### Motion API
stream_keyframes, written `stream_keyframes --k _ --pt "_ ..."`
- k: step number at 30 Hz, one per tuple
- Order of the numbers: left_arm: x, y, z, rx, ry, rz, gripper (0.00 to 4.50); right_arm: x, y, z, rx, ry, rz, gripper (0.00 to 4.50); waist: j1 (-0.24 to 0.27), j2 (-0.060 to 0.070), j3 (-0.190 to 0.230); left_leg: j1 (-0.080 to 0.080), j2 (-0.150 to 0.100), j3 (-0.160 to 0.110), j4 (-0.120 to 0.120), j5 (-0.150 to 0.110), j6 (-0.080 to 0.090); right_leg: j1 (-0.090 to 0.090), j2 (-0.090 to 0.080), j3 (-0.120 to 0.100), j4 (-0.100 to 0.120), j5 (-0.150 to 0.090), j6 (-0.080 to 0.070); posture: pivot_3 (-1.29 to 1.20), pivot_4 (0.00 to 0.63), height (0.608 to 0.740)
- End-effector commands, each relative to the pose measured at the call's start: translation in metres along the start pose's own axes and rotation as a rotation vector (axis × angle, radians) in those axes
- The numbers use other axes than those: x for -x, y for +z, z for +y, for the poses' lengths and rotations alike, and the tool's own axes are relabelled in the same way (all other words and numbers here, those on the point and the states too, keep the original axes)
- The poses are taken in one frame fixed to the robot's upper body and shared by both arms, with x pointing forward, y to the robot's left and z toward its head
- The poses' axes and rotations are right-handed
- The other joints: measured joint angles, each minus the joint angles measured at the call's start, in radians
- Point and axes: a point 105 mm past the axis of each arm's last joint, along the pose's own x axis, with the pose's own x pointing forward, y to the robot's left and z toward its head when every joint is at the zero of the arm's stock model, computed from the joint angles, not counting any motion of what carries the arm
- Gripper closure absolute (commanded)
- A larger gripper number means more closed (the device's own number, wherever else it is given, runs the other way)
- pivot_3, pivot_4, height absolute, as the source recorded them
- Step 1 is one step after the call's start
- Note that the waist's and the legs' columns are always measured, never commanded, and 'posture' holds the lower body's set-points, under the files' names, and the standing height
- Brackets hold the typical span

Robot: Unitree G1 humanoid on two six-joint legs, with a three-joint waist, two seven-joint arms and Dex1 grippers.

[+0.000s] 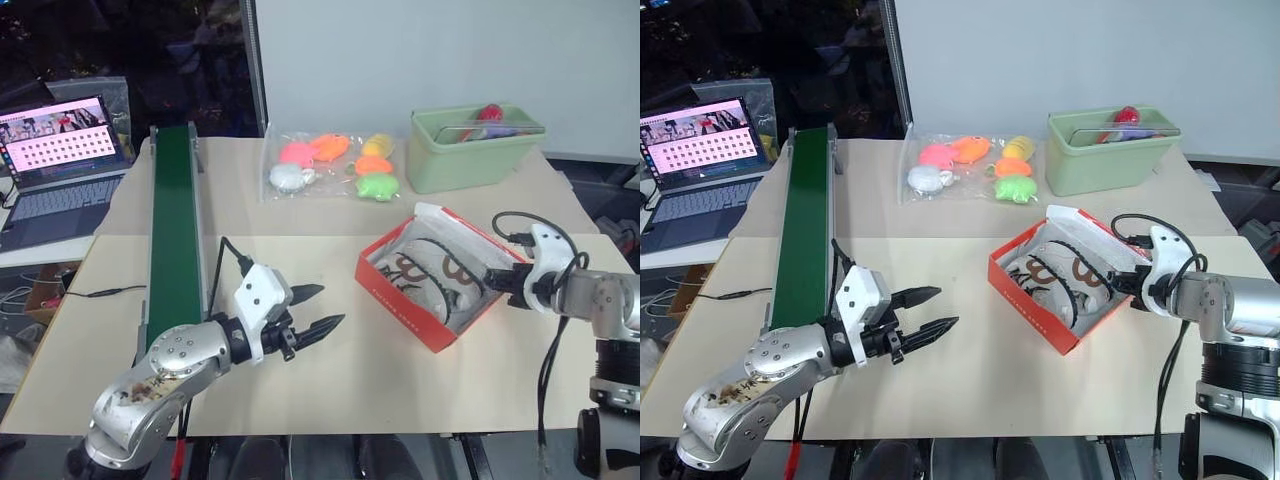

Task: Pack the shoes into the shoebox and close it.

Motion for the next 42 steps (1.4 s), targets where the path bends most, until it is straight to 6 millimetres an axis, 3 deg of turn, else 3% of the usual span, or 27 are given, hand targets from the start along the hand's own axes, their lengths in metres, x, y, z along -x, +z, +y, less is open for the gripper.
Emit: stream_keyframes --k 1,3,7,11,13,18,21,26,30,35,39,42 --pt "0.000 0.007 -0.007 -0.012 -0.018 -0.026 1.63 0.031 0.033 -0.015 0.027 -0.001 -0.154 4.43 0.002 0.000 0.000 0.000 0.000 0.000 0.000 0.000 0.000 0.000 0.000 0.000 0.000 0.000 0.000 0.00 0.150 0.729" --pt "0.000 0.008 -0.007 -0.011 -0.017 -0.027 1.63 0.046 0.040 -0.017 0.013 0.054 -0.193 4.43 0.004 0.000 0.000 0.000 0.000 0.000 0.000 0.000 0.000 0.000 0.000 0.000 0.000 0.000 0.000 0.00 0.150 0.729" --pt "-0.001 0.010 -0.003 -0.012 -0.013 -0.031 1.63 0.068 0.031 -0.027 0.065 0.062 -0.154 4.43 0.008 0.000 0.000 0.000 0.000 0.000 0.000 0.000 0.001 0.000 0.000 -0.001 -0.001 0.000 0.000 0.00 0.150 0.729" --pt "-0.002 0.010 -0.003 -0.014 -0.023 -0.030 1.63 0.073 0.023 -0.020 0.122 0.083 -0.104 4.43 -0.003 0.000 0.000 0.002 0.000 0.000 0.000 0.000 0.001 0.002 0.000 0.000 0.000 0.000 0.000 0.00 0.150 0.729" --pt "-0.003 0.012 -0.003 -0.020 -0.030 -0.034 1.63 0.064 0.010 -0.018 0.214 0.051 -0.041 4.43 -0.005 0.000 0.000 0.005 0.000 0.000 0.000 0.000 0.001 0.004 0.000 0.000 0.000 0.000 0.000 0.00 0.150 0.729" --pt "-0.005 0.016 0.000 -0.034 -0.034 -0.042 1.63 0.040 -0.028 0.013 0.640 0.046 0.149 4.43 -0.008 0.000 0.000 0.006 0.000 0.000 0.000 0.000 0.001 0.004 0.000 0.000 0.000 -0.004 0.005 0.00 0.150 0.729" --pt "-0.005 0.019 0.002 -0.041 -0.027 -0.050 1.63 0.028 -0.042 0.028 0.809 0.099 0.207 4.43 -0.007 0.000 0.000 0.005 0.000 0.000 0.000 0.000 0.001 0.004 0.000 0.000 0.000 -0.004 0.004 0.00 0.150 0.729" --pt "-0.006 0.018 0.003 -0.040 -0.019 -0.050 1.63 0.014 -0.032 0.057 0.798 0.187 0.137 4.43 -0.010 -0.001 0.000 0.005 0.000 0.000 0.000 0.000 0.001 0.004 0.000 0.000 0.000 -0.003 0.003 0.00 0.150 0.729" --pt "-0.008 0.018 0.006 -0.039 -0.006 -0.055 1.63 0.006 -0.030 0.113 0.801 0.348 0.076 4.43 -0.018 -0.001 0.001 0.005 0.001 0.000 0.000 0.000 0.001 0.004 0.001 0.000 0.000 -0.001 0.000 0.00 0.150 0.729" --pt "-0.011 0.018 0.009 -0.044 -0.004 -0.061 1.63 0.004 -0.024 0.159 0.807 0.445 0.021 4.43 -0.018 -0.002 0.001 0.004 0.001 -0.001 0.000 0.000 0.001 0.003 0.001 0.000 0.000 -0.001 0.000 0.00 0.150 0.729" --pt "-0.012 0.019 0.010 -0.053 -0.002 -0.066 1.63 0.007 -0.027 0.166 0.787 0.467 0.025 4.43 -0.006 -0.002 0.001 0.002 0.001 -0.002 0.000 0.000 0.001 0.002 0.000 -0.001 0.000 -0.001 -0.001 0.00 0.150 0.729" --pt "-0.013 0.019 0.011 -0.055 0.001 -0.071 1.63 0.007 -0.032 0.146 0.746 0.416 0.059 4.43 0.007 -0.002 0.001 0.002 0.001 -0.002 0.000 0.000 0.001 0.001 0.000 -0.002 0.000 -0.001 -0.001 0.00 0.150 0.729"
